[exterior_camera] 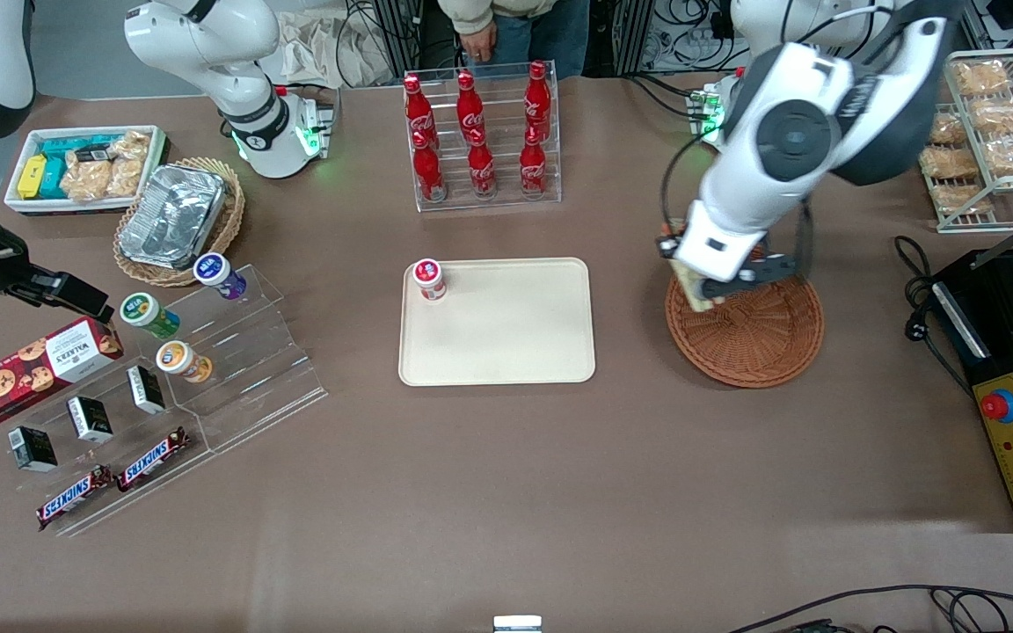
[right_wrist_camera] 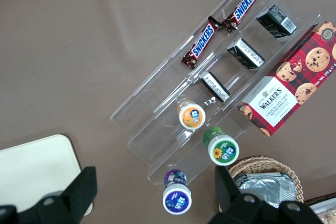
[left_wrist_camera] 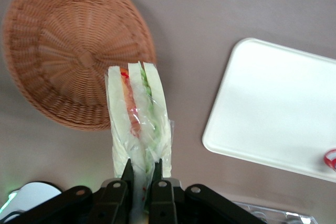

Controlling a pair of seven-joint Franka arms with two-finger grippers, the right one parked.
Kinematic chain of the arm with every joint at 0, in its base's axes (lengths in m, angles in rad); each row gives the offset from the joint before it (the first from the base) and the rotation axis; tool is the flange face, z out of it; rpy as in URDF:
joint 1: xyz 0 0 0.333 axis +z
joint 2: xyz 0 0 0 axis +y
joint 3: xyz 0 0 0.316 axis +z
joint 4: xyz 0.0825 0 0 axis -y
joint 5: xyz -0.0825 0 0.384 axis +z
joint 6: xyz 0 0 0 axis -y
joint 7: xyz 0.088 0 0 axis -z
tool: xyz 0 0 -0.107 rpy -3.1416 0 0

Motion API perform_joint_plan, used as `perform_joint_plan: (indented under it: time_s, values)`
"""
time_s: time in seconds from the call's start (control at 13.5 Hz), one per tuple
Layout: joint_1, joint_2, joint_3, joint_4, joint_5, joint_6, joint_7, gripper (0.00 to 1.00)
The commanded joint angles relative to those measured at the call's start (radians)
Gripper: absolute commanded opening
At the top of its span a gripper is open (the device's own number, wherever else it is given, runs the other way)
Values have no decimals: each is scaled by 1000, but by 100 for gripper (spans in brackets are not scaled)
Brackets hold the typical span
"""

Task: Place sandwich from basket to tray
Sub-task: 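Carry the held sandwich with the left gripper over to the cream tray, then lower the sandwich onto the tray and open the left gripper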

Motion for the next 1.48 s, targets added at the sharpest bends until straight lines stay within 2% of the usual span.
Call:
perform_joint_plan:
  time_s: [0.0, 0.52, 0.74, 0.81, 1.04, 1.19, 1.26, 1.33, 1.41]
  values:
    - [-51, 101, -3, 85, -3, 36, -30, 0]
    - [-208, 260, -42, 67, -22, 360, 11, 0]
    - [-219, 336, -42, 2, -13, 490, 25, 0]
    - [-229, 339, -41, -30, -1, 528, 30, 0]
    - [-231, 357, -38, -98, 96, 604, 28, 0]
    - [-229, 365, -35, -107, 115, 624, 28, 0]
    - [-229, 365, -33, -107, 115, 624, 30, 16]
    - [-228, 365, -33, -105, 116, 622, 31, 64]
    - [-225, 362, -30, -102, 119, 622, 28, 99]
